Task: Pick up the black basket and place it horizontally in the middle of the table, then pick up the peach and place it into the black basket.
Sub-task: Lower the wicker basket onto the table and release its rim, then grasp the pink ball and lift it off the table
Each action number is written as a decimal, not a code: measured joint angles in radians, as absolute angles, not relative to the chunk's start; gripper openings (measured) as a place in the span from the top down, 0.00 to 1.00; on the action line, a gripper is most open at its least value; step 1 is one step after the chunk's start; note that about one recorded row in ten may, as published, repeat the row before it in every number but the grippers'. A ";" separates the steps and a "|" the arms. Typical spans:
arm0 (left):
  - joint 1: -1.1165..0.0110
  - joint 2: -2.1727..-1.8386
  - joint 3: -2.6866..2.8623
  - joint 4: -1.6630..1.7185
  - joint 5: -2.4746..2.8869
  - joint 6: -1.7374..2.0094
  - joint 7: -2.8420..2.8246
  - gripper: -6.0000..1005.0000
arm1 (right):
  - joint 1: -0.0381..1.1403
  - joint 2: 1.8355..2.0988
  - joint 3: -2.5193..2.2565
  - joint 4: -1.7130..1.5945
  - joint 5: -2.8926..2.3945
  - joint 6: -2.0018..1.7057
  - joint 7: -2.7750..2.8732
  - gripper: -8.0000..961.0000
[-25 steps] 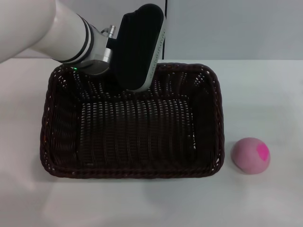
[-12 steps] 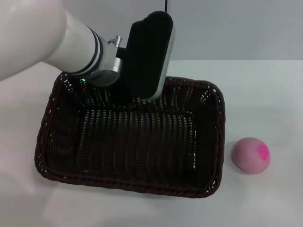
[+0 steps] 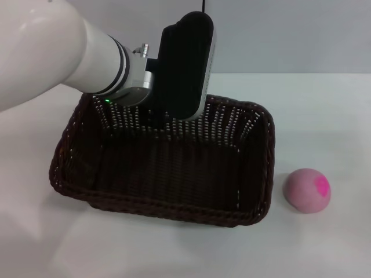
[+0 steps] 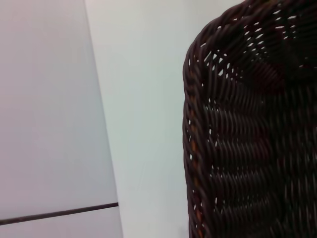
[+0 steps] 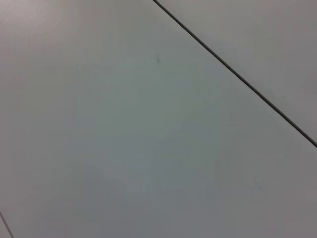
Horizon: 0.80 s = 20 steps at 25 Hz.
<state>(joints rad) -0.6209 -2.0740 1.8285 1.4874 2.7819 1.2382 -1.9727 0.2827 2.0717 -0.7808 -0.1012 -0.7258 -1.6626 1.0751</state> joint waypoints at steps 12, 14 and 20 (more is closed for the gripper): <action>-0.570 -2.071 1.712 1.593 2.746 1.135 -1.999 0.29 | 0.228 2.058 -0.787 -0.197 -0.766 -1.663 1.070 0.27; -0.519 -2.067 1.612 1.636 2.631 1.060 -1.992 0.27 | 0.214 2.048 -0.788 -0.235 -0.792 -1.663 1.071 0.27; -0.365 -2.064 1.417 1.647 2.275 0.853 -1.928 0.26 | 0.201 1.916 -0.758 -0.514 -1.218 -1.620 1.365 0.27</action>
<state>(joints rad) -0.3648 -2.0644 1.4172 1.6469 2.2745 0.8526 -1.9283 0.2009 1.9163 -0.7575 -0.5143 -1.2178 -1.6199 1.3652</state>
